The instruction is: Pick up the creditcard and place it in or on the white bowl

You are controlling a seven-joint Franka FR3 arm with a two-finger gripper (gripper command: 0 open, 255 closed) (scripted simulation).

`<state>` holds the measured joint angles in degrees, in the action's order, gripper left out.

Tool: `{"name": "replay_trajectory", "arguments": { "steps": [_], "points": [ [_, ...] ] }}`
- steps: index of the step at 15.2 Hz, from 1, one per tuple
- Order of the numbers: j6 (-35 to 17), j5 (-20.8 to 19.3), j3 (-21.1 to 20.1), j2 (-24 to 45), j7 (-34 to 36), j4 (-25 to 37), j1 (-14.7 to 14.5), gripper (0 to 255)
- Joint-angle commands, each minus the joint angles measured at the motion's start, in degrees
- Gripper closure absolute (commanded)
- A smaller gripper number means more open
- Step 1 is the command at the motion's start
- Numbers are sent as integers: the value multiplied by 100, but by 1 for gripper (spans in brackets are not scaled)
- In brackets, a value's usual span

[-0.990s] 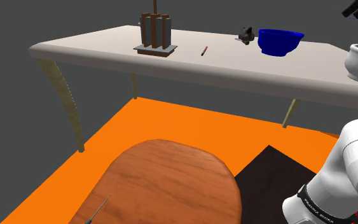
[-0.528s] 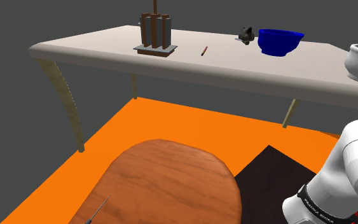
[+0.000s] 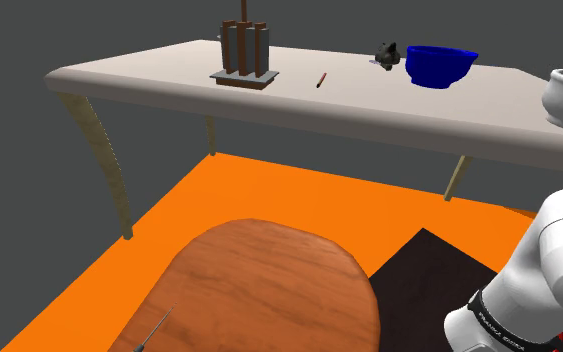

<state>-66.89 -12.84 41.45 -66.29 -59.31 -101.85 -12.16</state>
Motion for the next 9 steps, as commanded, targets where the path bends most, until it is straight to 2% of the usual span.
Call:
{"name": "replay_trajectory", "arguments": {
  "steps": [1,9],
  "points": [
    [-90,-59,28,-126,-32,-218,70,255],
    [-475,-307,187,-609,-140,-1094,342,255]
  ]
}}
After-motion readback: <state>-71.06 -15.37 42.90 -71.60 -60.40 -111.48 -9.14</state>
